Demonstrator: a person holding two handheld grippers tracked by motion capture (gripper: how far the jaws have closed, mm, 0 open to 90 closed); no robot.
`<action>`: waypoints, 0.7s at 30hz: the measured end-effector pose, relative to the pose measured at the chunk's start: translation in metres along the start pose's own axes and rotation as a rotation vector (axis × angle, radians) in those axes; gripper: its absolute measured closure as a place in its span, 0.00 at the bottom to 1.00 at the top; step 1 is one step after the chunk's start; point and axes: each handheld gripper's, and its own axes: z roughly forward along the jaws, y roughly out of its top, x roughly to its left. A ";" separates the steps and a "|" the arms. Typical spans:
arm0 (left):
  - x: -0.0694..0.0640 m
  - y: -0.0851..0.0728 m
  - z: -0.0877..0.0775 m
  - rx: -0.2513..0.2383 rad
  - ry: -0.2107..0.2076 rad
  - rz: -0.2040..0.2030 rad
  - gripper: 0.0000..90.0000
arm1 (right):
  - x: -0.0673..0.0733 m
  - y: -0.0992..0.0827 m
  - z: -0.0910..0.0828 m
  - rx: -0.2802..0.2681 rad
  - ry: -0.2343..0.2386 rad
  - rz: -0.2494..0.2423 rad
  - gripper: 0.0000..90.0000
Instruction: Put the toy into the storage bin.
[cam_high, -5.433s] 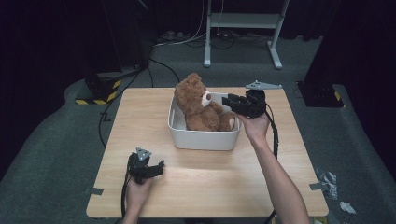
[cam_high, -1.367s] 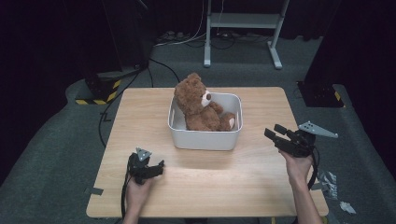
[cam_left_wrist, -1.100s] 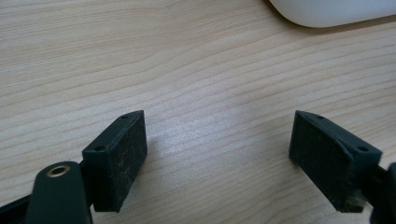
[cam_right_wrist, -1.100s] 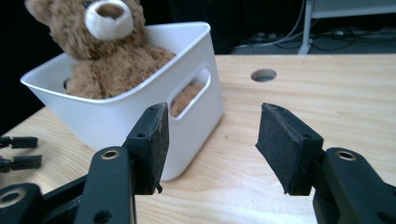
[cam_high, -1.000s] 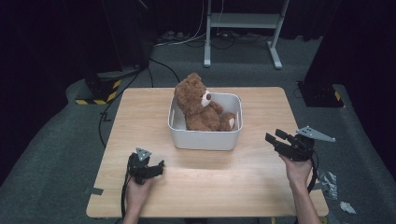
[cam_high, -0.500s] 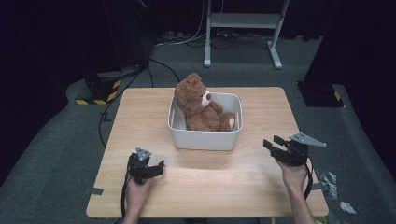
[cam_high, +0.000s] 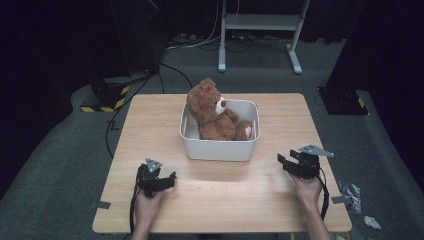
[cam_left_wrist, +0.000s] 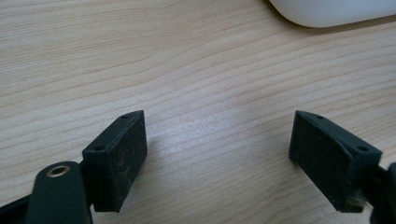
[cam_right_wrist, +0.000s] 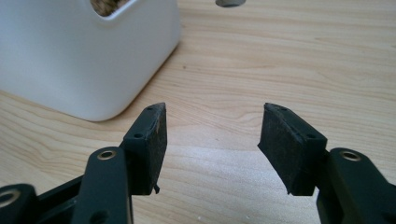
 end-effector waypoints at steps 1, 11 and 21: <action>0.000 0.000 0.000 0.000 0.000 0.000 0.21 | 0.001 0.000 0.002 0.011 -0.015 0.000 0.45; 0.000 0.000 0.000 0.000 0.000 0.000 0.21 | 0.002 -0.005 0.017 0.083 -0.069 -0.031 0.44; 0.000 0.000 0.000 0.000 0.000 -0.001 0.21 | 0.000 -0.008 0.032 0.116 -0.092 -0.041 0.42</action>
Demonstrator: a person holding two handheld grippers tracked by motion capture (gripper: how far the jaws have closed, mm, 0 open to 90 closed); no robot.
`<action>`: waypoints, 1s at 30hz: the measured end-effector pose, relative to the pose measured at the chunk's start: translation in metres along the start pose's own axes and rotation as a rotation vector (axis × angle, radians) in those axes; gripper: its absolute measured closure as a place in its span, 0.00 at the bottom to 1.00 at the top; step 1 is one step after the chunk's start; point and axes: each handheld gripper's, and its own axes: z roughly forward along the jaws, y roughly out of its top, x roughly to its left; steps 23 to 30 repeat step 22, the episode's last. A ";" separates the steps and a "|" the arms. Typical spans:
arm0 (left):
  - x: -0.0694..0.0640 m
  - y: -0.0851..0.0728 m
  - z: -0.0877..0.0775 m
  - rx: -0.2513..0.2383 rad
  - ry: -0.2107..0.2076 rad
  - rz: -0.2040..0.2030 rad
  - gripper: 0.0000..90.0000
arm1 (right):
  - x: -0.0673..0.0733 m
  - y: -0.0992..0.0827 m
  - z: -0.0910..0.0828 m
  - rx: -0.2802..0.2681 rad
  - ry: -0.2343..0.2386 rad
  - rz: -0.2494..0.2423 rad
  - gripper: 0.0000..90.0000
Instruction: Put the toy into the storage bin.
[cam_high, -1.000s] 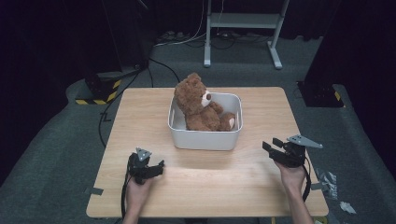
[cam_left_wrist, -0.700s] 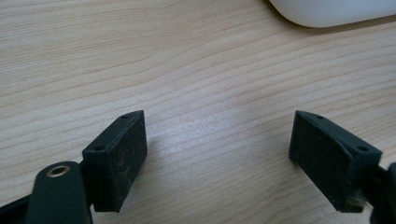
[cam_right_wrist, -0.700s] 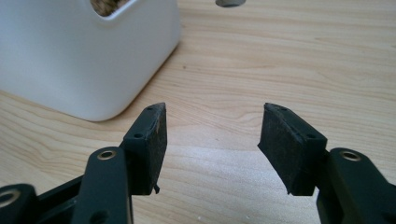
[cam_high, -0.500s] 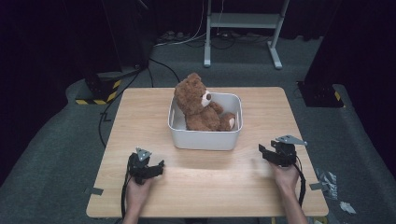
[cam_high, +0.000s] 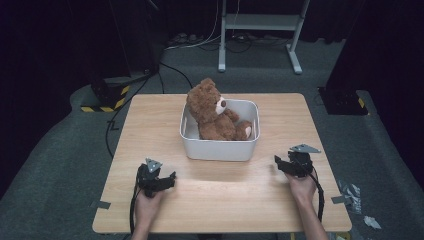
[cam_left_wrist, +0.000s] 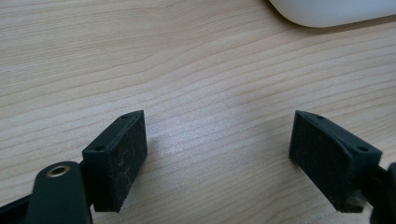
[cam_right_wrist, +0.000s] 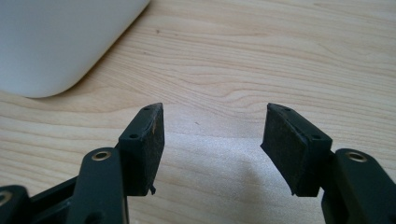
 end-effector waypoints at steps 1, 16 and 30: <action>0.000 0.000 0.000 0.000 0.000 0.001 0.21 | 0.000 0.000 0.001 0.005 -0.004 -0.003 0.42; 0.000 0.000 0.000 0.000 0.001 0.001 0.21 | -0.002 -0.006 0.018 0.040 -0.031 -0.012 0.33; 0.000 0.000 0.000 -0.003 0.000 0.000 0.21 | -0.002 -0.006 0.018 0.041 -0.032 -0.012 0.33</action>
